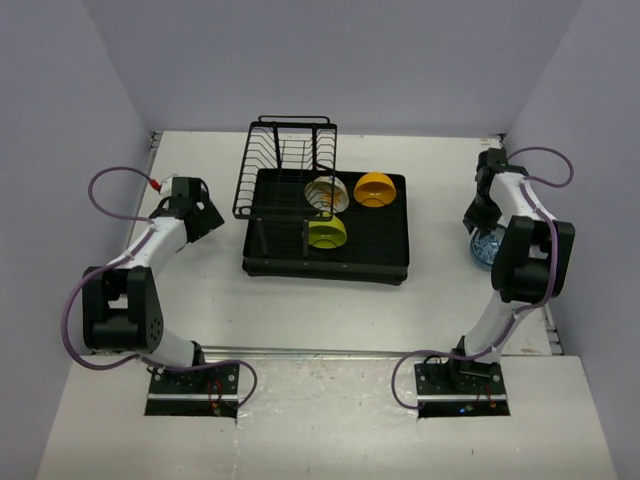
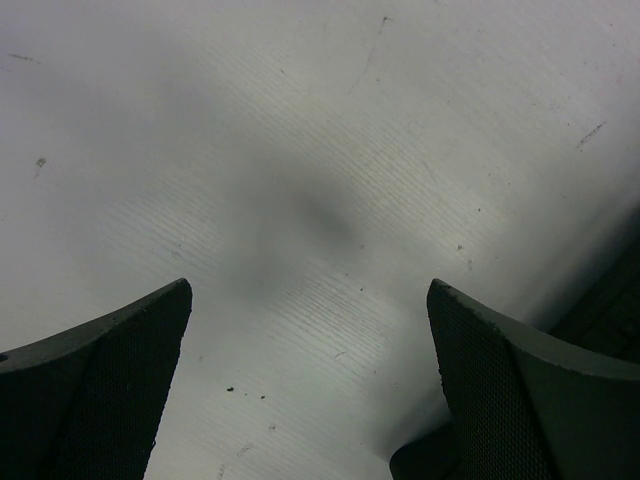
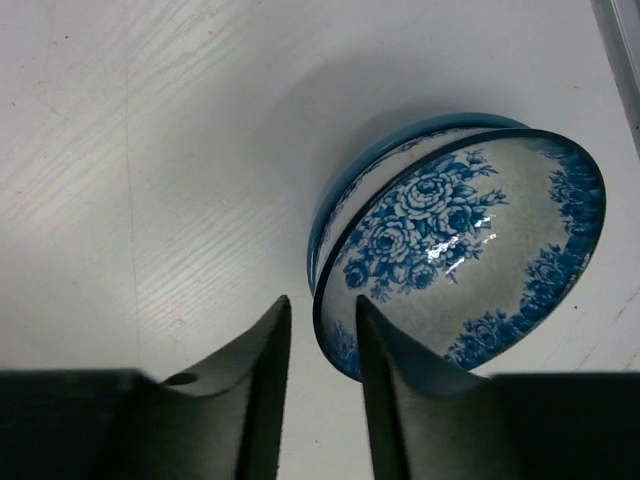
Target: Unload the bowls from the dish rack
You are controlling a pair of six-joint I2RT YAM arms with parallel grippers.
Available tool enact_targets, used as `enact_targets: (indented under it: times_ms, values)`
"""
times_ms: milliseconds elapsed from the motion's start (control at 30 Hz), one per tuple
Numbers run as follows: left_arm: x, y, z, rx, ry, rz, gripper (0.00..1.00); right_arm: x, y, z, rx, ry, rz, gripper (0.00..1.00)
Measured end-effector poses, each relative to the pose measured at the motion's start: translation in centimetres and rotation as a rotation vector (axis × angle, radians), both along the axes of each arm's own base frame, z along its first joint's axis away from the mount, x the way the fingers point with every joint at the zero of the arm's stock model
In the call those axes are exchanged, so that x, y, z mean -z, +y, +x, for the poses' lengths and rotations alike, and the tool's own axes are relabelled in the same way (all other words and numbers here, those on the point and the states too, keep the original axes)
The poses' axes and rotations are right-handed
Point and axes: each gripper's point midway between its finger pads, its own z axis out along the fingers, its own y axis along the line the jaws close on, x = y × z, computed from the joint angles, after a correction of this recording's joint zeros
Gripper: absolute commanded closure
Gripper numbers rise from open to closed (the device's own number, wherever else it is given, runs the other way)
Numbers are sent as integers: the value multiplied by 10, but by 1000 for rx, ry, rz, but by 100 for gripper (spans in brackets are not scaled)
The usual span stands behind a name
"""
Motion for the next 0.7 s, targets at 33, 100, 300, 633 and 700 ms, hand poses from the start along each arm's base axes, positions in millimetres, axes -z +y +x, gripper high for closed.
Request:
enact_targets:
  times_ms: [33,100,300,633,700]
  values:
    - [0,0,0,0,0,0,0,0,0,0,1,-1,0,61]
    - [1,0,0,0,2,0,0,-3,0,2,0,-9,-2,59]
    - [1,0,0,1,3,0,0,-52,7,16,-17,-123,-19,53]
    - [1,-2,0,5,3,-8,0,-257,203,75,-170,-873,545,54]
    - [1,-3,-1,2,2,-20,0,-257,243,71,-124,-909,716,54]
